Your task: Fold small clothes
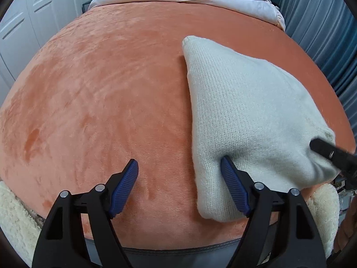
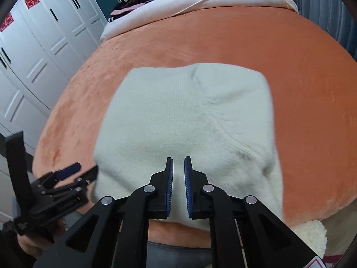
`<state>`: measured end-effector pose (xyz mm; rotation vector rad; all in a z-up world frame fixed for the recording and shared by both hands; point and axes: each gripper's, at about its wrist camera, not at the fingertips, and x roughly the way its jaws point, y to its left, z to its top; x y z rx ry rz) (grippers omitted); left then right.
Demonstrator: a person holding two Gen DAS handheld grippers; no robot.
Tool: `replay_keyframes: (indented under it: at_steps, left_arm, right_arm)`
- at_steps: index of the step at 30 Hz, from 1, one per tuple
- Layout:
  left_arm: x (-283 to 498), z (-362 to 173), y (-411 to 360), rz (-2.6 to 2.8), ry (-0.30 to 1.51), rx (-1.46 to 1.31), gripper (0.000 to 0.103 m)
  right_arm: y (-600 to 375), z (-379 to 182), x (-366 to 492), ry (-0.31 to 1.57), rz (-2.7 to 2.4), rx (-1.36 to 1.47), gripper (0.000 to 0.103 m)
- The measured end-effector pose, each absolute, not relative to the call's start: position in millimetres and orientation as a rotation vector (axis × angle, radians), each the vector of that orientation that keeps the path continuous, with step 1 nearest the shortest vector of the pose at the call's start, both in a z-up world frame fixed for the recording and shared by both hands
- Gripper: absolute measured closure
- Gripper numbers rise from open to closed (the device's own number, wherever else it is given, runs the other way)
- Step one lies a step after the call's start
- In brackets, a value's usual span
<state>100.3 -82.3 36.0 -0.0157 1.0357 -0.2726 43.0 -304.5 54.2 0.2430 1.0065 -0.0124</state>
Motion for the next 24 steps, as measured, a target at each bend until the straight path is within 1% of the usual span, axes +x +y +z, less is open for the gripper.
replay_keyframes:
  at_steps: [1,2,3,4,5,6,8,9,10,12,14,17,20,21,22,24]
  left_arm:
    - [102,36,-82,-0.284,1.041,-0.023,0.027]
    - [105,36,-82,-0.293,1.049,-0.022,0.028]
    - [103,41,-82,-0.294,1.045,-0.019,0.031]
    - [98,49,-82,-0.309,1.032,-0.018,0.035]
    - [97,55,-81,-0.330,1.019,-0.020,0.035]
    - [93,63,-81,-0.362,1.004,-0.026,0.035]
    - [88,68,-86,-0.398,1.003,-0.013,0.035]
    - [87,64,-90,-0.414,1.022,0.003,0.035]
    - [87,54,-96,-0.426,1.055,0.023,0.033]
    - [90,28,-101,-0.426,1.129,0.037,0.033]
    - [94,16,-95,-0.431,1.159,-0.014,0.032]
    - [96,20,-94,-0.439,1.155,0.005,0.032]
    - [94,20,-95,-0.433,1.140,0.023,0.030]
    - [93,19,-96,-0.430,1.139,0.024,0.029]
    - [94,19,-97,-0.425,1.139,0.027,0.029]
    - [94,19,-98,-0.419,1.139,0.033,0.028]
  right_arm:
    - [-313,37,43,1.056,-0.056,0.220,0.103]
    - [-325,21,42,1.087,-0.052,0.256,0.103]
    - [-336,18,37,1.087,-0.035,0.348,0.103]
    - [-344,24,30,1.073,-0.035,0.428,0.103]
    - [-351,36,21,1.040,-0.049,0.469,0.103]
    - [-352,49,12,1.001,-0.061,0.461,0.099]
    - [-352,63,3,0.978,-0.087,0.409,0.098]
    - [-353,59,4,0.997,-0.080,0.406,0.098]
    - [-355,48,7,1.027,-0.090,0.384,0.103]
    - [-364,19,13,1.094,-0.110,0.380,0.103]
    - [-378,7,13,1.069,-0.122,0.455,0.103]
    - [-395,14,10,1.068,-0.109,0.639,0.103]
    - [-389,48,5,0.962,-0.067,0.653,0.103]
    - [-390,57,4,0.940,-0.058,0.632,0.094]
    - [-386,60,9,0.933,-0.061,0.604,0.078]
    - [-380,61,22,0.947,-0.103,0.507,0.052]
